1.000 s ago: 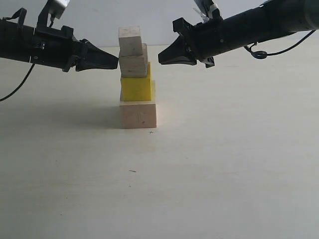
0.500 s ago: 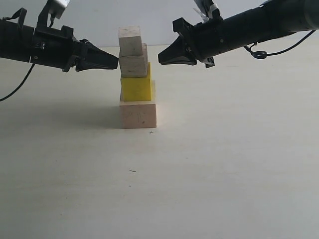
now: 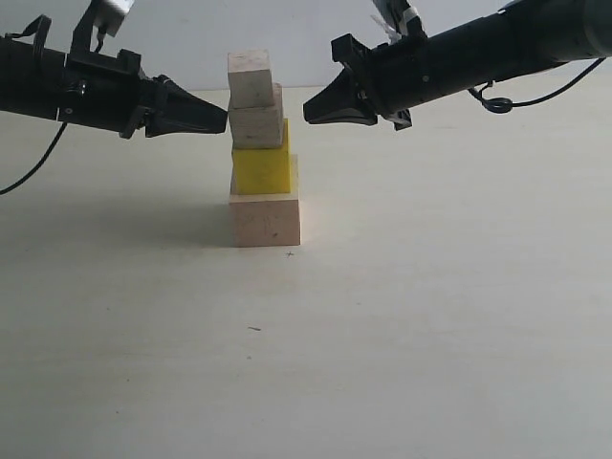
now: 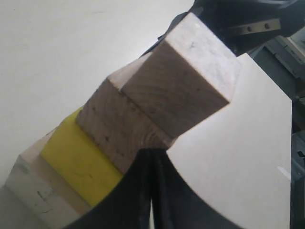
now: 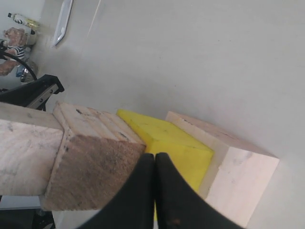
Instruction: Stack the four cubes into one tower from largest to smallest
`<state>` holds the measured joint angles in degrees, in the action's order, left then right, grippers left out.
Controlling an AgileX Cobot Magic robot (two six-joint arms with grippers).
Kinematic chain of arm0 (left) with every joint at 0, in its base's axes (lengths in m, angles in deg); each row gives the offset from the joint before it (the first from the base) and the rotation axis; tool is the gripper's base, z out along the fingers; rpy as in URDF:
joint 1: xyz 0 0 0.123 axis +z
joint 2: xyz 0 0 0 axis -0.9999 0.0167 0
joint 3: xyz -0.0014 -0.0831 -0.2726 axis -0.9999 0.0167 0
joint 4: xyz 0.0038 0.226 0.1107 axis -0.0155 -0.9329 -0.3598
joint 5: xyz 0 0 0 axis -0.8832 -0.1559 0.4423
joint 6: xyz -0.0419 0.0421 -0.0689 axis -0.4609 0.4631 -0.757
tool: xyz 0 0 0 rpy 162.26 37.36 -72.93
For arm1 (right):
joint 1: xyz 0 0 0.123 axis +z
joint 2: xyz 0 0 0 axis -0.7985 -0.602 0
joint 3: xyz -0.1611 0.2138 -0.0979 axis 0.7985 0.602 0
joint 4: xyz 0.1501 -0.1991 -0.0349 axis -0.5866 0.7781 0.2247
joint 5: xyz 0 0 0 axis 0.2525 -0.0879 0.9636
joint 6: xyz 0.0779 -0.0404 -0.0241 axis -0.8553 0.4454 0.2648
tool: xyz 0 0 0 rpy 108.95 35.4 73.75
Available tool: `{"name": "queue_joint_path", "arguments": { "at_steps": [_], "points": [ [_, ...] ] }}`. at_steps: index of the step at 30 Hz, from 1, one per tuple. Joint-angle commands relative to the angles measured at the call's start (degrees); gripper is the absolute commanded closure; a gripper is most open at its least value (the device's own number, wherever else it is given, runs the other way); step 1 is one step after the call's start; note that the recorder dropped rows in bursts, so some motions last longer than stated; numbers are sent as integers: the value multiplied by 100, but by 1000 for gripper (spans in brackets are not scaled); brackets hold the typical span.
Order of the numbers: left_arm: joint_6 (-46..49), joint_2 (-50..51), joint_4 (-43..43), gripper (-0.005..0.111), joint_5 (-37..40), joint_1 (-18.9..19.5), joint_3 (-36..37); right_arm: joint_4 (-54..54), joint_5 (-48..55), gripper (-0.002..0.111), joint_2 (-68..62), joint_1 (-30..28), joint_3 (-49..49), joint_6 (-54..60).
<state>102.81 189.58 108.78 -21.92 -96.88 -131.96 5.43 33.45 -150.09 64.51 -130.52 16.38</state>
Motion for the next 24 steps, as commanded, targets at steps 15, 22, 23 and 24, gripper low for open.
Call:
{"name": "queue_joint_path", "arguments": {
  "at_steps": [15,22,23,24],
  "points": [
    [32,-11,8,107,141,-20,-29,-202,93,108,2,-23,-41,54],
    [32,-11,8,107,141,-20,-29,-322,415,108,24,-23,-241,99],
    [32,-11,8,107,141,-20,-29,-322,487,108,24,-23,-306,99],
    [32,-11,8,107,141,-20,-29,-322,514,108,24,-23,-343,99]
  ]
}}
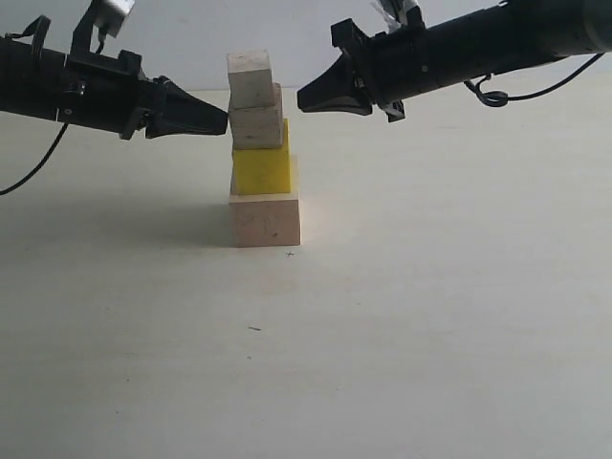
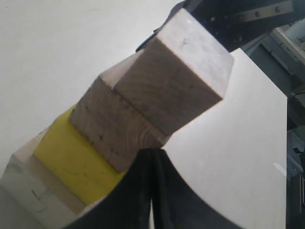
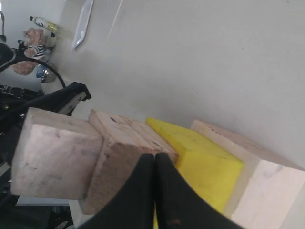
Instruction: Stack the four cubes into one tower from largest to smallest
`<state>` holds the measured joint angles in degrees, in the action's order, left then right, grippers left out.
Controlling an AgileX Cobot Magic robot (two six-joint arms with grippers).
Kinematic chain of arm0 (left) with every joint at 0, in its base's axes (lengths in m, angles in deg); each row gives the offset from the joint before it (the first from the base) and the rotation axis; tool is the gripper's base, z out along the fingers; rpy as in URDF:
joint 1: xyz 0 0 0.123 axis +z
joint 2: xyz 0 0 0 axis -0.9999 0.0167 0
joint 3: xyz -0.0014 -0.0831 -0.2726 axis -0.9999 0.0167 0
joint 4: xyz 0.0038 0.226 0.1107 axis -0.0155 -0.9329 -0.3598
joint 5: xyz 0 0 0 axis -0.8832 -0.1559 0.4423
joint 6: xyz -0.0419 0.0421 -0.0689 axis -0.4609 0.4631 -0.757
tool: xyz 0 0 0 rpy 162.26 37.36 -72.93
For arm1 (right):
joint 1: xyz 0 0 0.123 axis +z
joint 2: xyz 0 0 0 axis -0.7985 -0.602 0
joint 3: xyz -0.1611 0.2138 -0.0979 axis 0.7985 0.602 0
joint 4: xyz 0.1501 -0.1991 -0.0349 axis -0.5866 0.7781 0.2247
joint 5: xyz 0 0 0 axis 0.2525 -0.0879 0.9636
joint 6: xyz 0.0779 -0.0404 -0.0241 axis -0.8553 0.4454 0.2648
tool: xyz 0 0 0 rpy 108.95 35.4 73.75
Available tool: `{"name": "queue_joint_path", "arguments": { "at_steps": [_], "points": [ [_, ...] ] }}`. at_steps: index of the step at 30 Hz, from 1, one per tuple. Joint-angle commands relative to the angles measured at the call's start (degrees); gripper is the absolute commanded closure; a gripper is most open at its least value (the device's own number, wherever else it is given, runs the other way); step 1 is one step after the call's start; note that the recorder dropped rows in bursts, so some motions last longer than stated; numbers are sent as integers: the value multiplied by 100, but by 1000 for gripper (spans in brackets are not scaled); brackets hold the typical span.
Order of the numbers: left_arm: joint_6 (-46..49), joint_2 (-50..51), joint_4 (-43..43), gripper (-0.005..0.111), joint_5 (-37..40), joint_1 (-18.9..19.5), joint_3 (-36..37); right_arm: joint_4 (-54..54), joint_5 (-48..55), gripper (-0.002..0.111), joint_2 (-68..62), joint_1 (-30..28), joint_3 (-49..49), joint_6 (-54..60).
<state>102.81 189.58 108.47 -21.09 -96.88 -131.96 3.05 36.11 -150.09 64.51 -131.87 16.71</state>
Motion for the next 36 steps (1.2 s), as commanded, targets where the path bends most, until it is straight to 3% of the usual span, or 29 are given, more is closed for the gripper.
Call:
{"name": "queue_joint_path", "arguments": {
  "at_steps": [1,36],
  "points": [
    [32,-11,40,107,58,-20,-29,-85,279,108,24,-23,-243,24],
    [32,-11,-4,107,-8,-20,-29,7,536,108,360,-48,-252,-230]
  ]
}}
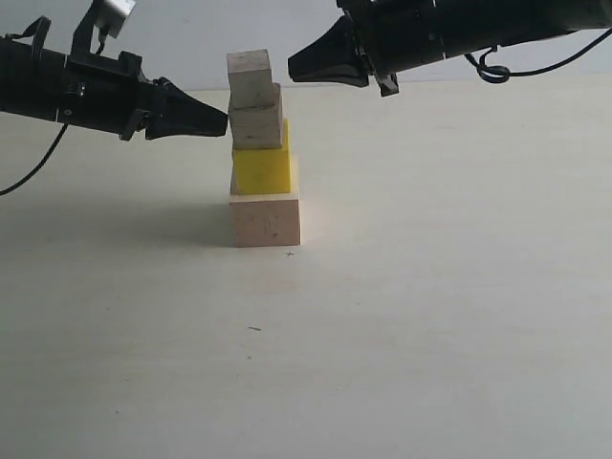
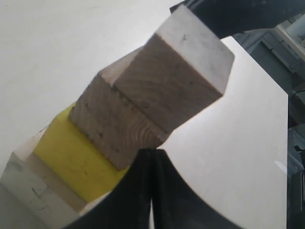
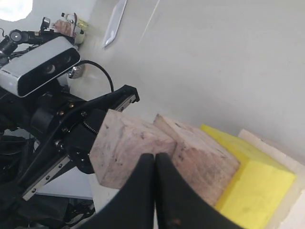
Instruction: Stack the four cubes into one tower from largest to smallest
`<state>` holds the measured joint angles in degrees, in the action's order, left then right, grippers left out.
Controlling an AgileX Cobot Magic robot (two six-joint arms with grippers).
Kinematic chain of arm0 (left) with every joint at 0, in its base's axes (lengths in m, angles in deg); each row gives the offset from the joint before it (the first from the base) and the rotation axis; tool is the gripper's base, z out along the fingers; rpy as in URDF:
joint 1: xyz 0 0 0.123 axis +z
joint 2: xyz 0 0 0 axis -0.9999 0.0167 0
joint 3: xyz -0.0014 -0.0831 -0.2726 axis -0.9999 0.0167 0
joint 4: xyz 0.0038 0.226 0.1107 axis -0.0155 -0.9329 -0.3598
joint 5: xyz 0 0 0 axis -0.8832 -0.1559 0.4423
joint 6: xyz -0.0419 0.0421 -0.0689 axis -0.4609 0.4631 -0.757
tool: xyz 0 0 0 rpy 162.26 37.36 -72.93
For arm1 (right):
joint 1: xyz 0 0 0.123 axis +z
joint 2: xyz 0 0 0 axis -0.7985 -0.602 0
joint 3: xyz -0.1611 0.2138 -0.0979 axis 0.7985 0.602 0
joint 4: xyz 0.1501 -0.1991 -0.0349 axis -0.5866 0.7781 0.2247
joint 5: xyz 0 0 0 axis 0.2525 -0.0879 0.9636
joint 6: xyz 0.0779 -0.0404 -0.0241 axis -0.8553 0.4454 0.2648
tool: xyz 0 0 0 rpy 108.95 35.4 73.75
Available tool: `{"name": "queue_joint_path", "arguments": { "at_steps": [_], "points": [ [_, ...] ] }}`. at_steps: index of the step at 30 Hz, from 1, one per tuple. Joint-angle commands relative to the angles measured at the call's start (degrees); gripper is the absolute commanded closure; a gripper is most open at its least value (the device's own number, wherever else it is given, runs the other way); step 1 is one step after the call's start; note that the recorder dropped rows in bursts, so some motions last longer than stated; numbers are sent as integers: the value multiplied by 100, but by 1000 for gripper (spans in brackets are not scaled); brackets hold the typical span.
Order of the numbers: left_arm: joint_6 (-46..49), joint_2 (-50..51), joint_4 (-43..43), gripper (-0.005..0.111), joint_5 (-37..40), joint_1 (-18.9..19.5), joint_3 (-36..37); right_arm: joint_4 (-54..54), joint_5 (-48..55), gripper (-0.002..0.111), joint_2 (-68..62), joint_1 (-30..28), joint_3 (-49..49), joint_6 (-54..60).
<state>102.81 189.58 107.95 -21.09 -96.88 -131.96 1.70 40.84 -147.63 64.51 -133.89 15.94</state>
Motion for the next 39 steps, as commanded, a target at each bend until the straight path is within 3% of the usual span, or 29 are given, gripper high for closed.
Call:
{"name": "queue_joint_path", "arguments": {
  "at_steps": [1,39],
  "points": [
    [32,-11,47,107,-8,-20,-29,185,75,108,114,-48,-49,-216],
    [22,-11,24,107,-20,-20,-29,287,366,108,114,239,-49,-591]
  ]
}}
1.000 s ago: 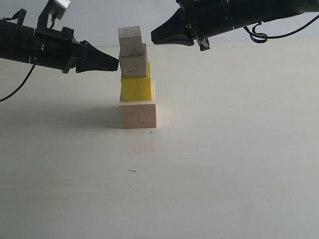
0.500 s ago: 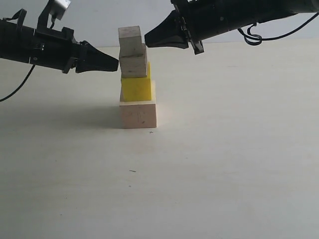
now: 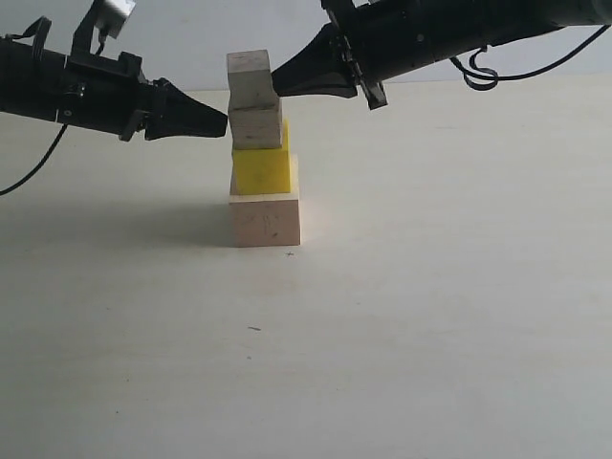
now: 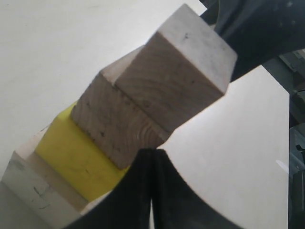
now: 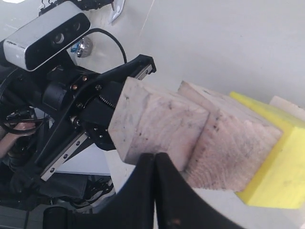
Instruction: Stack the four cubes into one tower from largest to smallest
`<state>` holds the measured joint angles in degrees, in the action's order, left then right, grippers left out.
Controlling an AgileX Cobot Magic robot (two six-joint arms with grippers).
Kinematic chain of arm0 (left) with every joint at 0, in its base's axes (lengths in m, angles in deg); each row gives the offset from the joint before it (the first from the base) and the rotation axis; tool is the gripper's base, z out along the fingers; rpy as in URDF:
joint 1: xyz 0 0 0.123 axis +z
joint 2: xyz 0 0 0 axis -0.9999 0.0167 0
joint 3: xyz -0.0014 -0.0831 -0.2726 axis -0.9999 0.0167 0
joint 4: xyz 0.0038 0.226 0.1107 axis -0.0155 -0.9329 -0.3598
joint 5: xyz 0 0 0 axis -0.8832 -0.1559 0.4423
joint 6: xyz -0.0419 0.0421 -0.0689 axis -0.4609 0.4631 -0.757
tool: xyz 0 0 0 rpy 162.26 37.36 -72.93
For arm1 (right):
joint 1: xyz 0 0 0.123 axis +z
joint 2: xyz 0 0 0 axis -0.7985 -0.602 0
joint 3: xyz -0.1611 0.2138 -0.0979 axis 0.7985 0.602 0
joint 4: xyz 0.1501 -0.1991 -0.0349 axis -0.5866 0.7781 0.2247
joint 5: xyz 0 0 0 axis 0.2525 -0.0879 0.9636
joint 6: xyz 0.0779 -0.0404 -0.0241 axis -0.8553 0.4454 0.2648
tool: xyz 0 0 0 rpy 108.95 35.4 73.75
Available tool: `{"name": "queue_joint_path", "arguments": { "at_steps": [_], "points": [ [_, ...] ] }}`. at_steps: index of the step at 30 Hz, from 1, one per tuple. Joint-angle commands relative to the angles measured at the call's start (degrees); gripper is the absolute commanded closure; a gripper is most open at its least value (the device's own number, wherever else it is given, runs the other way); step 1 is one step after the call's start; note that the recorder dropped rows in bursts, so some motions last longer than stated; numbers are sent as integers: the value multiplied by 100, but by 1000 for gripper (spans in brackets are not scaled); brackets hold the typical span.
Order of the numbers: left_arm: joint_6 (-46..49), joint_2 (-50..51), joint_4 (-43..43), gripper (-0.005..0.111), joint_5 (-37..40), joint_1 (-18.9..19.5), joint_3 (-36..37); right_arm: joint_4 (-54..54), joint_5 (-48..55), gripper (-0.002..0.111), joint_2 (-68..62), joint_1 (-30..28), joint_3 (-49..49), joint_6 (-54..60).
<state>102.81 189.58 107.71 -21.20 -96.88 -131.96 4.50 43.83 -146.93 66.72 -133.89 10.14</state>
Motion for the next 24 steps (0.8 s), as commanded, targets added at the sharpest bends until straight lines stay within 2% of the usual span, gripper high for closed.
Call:
{"name": "queue_joint_path", "arguments": {
  "at_steps": [1,18,24],
  "points": [
    [22,-11,48,107,-9,-20,-29,7,80,108,44,23,-49,-10],
    [10,-124,-113,107,-166,3,-29,7,129,108,53,23,-49,-142],
    [-92,-181,-86,107,-137,262,-29,281,-79,108,251,23,-49,-142]
  ]
}}
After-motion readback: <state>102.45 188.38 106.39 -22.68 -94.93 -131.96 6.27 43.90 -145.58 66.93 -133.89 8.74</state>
